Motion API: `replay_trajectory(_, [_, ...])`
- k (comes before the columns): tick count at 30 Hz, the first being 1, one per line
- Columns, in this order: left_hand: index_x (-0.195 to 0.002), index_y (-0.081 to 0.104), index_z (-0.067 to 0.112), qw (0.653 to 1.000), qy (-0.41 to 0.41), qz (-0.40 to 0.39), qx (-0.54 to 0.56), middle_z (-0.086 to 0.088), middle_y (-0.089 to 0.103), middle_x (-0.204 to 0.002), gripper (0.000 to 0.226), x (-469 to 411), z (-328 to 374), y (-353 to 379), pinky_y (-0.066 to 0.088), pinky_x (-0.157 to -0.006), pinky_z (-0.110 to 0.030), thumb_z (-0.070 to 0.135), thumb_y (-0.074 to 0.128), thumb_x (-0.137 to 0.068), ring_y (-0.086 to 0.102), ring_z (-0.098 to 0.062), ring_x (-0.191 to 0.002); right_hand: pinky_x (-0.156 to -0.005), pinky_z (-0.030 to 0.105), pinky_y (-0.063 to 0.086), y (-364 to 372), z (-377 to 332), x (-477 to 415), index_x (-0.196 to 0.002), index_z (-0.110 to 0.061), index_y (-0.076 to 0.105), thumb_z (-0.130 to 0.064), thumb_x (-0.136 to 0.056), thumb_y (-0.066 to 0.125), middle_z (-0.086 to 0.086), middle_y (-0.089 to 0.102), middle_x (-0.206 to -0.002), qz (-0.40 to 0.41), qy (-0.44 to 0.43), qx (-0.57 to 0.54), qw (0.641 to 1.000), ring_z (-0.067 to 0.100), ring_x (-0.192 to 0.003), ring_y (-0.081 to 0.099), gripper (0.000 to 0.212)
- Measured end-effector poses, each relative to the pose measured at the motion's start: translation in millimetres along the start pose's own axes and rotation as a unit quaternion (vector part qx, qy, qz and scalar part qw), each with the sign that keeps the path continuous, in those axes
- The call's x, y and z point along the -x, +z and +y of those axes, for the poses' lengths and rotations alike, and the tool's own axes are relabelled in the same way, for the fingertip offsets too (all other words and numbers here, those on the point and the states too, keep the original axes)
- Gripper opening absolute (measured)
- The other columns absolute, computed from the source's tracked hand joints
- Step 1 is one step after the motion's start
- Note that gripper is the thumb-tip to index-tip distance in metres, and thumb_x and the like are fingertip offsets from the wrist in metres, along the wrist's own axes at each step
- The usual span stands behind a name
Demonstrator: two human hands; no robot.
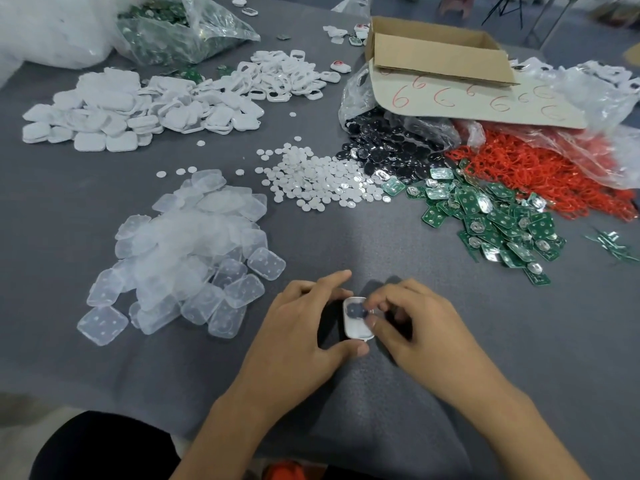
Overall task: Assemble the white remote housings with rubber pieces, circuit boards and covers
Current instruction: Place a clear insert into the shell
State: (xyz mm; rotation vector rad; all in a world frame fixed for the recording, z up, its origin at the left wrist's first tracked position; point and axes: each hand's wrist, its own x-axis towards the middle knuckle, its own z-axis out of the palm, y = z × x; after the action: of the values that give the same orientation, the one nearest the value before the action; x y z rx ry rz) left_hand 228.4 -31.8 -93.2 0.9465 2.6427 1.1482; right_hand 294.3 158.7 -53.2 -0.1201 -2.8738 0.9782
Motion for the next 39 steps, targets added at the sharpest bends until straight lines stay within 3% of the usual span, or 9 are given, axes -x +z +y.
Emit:
replay_trajectory(9, [-0.143, 0.043, 0.047, 1.000, 0.003, -0.002, -0.003, 0.036, 0.055, -0.125, 0.080, 0, 2, -1, 0.039, -0.105, -0.025, 0.068, 0.073, -0.073, 0.044, 0.001, -0.125, -0.072, 0.020, 0.047, 6, -4, 4, -0.101, -0.037, 0.066, -0.025, -0.086, 0.072, -0.018, 0.050, -0.093, 0.016, -0.010, 0.022, 1.000, 0.003, -0.083, 0.054, 0.019])
replay_trajectory(14, [-0.143, 0.048, 0.044, 0.999, 0.029, -0.012, -0.023, 0.032, 0.051, -0.133, 0.082, 0, 6, -6, 0.039, -0.107, -0.031, 0.066, 0.078, -0.070, 0.042, 0.001, -0.125, -0.077, 0.005, 0.039, 2, -1, 10, -0.112, -0.041, 0.066, -0.028, -0.088, 0.073, -0.018, 0.055, -0.095, 0.047, 0.001, -0.042, 0.998, 0.000, -0.093, 0.057, 0.029])
replay_trajectory(17, [-0.141, 0.044, 0.053, 0.998, -0.009, -0.043, 0.040, 0.035, 0.037, -0.146, 0.092, -2, 12, -13, 0.032, -0.112, -0.026, 0.072, 0.082, -0.059, 0.032, 0.003, -0.139, -0.074, 0.006, 0.042, -12, 18, 12, -0.113, -0.041, 0.067, -0.032, -0.087, 0.071, -0.017, 0.060, -0.093, 0.126, 0.056, -0.048, 0.989, 0.003, -0.089, 0.060, 0.028])
replay_trajectory(19, [-0.133, 0.052, 0.053, 0.994, -0.016, -0.001, 0.106, 0.032, 0.044, -0.139, 0.077, -12, 28, -13, 0.037, -0.103, -0.020, 0.067, 0.083, -0.064, 0.041, -0.001, -0.135, -0.069, 0.011, 0.042, -22, 39, 9, -0.109, -0.039, 0.068, -0.027, -0.087, 0.071, -0.014, 0.061, -0.091, 0.187, 0.116, -0.028, 0.975, 0.004, -0.080, 0.059, 0.025])
replay_trajectory(22, [-0.117, 0.066, 0.037, 0.988, 0.027, 0.067, 0.140, 0.019, 0.062, -0.112, 0.035, -49, 70, 9, 0.042, -0.086, -0.009, 0.039, 0.080, -0.085, 0.060, -0.003, -0.107, -0.071, 0.021, 0.041, -33, 69, -3, -0.111, -0.032, 0.068, -0.021, -0.088, 0.070, -0.004, 0.063, -0.096, 0.256, 0.191, 0.020, 0.947, 0.008, -0.077, 0.058, 0.025])
replay_trajectory(24, [-0.116, 0.068, 0.024, 0.992, 0.033, 0.026, 0.121, 0.010, 0.065, -0.110, 0.026, -85, 100, 33, 0.048, -0.088, -0.018, 0.021, 0.073, -0.091, 0.063, -0.006, -0.098, -0.082, 0.027, 0.042, -38, 80, -17, -0.117, -0.023, 0.068, -0.021, -0.087, 0.069, 0.002, 0.061, -0.103, 0.267, 0.220, 0.051, 0.937, 0.021, -0.092, 0.059, 0.030])
replay_trajectory(27, [-0.125, 0.064, 0.012, 0.997, -0.009, -0.046, 0.054, -0.008, 0.061, -0.122, 0.028, -138, 122, 66, 0.049, -0.097, -0.036, 0.010, 0.059, -0.097, 0.060, -0.025, -0.112, -0.089, 0.034, 0.044, -40, 86, -35, -0.120, -0.019, 0.069, -0.027, -0.088, 0.066, 0.001, 0.054, -0.103, 0.255, 0.242, 0.061, 0.934, 0.025, -0.105, 0.053, 0.033])
replay_trajectory(33, [-0.091, 0.061, 0.007, 0.995, -0.009, -0.069, -0.077, -0.012, 0.053, -0.107, 0.009, -185, 120, 97, 0.048, -0.082, -0.036, 0.005, 0.056, -0.098, 0.053, -0.028, -0.100, -0.075, 0.034, 0.044, -34, 95, -34, -0.097, -0.022, 0.071, -0.026, -0.087, 0.067, -0.002, 0.051, -0.094, 0.305, 0.228, 0.054, 0.923, 0.021, -0.095, 0.051, 0.011])
replay_trajectory(39, [-0.093, 0.071, 0.005, 0.996, -0.017, -0.072, -0.042, -0.011, 0.061, -0.104, 0.013, -191, 119, 107, 0.054, -0.085, -0.043, 0.004, 0.059, -0.097, 0.058, -0.026, -0.101, -0.081, 0.026, 0.036, -29, 100, -35, -0.111, -0.022, 0.069, -0.034, -0.090, 0.066, -0.004, 0.050, -0.102, 0.323, 0.245, 0.050, 0.913, 0.009, -0.098, 0.039, 0.025])
